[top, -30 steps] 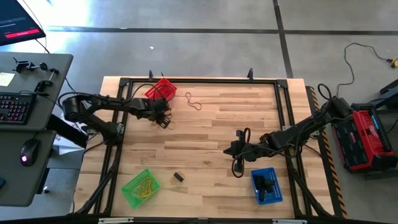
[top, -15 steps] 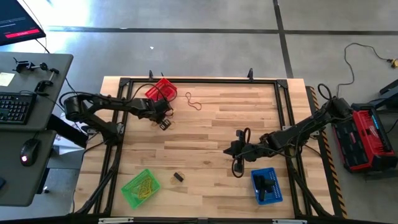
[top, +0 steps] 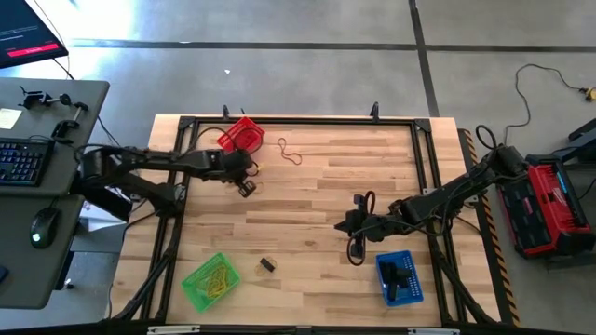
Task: Sort rubber bands into baskets
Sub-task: Put the red rubber band into the red basket
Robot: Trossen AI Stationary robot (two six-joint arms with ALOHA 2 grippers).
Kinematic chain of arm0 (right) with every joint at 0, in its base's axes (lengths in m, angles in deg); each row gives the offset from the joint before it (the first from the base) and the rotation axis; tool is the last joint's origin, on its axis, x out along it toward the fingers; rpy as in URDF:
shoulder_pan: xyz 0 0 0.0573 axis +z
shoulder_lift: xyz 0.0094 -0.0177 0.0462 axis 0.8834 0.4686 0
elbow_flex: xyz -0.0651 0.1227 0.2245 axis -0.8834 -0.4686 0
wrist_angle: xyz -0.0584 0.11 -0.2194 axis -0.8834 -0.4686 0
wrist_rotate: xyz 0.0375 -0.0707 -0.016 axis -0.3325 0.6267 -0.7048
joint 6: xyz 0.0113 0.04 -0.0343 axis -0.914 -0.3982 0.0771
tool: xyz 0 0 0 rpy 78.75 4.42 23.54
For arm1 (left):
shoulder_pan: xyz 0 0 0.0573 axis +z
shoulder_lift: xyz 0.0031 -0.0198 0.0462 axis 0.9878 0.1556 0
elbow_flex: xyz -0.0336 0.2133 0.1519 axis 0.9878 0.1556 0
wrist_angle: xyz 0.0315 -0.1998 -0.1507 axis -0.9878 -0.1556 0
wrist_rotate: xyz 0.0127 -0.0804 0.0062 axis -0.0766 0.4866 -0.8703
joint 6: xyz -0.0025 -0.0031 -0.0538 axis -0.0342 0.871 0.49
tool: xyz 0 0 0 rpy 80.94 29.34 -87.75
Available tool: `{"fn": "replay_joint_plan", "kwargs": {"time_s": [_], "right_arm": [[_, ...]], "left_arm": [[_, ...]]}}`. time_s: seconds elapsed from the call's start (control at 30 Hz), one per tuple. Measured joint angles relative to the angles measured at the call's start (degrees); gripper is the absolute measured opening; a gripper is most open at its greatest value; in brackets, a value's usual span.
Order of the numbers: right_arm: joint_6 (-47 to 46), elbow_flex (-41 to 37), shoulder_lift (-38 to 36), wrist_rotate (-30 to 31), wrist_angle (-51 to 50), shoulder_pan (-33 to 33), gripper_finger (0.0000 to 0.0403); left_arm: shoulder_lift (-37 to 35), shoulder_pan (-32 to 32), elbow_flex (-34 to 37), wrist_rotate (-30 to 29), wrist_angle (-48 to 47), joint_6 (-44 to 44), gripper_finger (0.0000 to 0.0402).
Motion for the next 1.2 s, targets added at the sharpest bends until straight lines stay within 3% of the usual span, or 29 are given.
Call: {"fn": "replay_joint_plan", "kwargs": {"time_s": [0.43,0.93,1.2], "right_arm": [[-2.9,0.0,0.0,2.31,0.36,0.02,0.0],[-5.76,0.0,0.0,3.06,0.37,0.02,0.0],[-5.74,0.0,0.0,4.33,0.37,0.02,0.0]], "left_arm": [[-12.91,2.19,-0.15,-2.8,3.35,-0.05,0.0],[-18.73,9.16,-0.2,-3.09,11.77,-3.68,0.0],[-19.6,14.2,-0.24,-6.4,15.37,-5.9,0.0]]}}
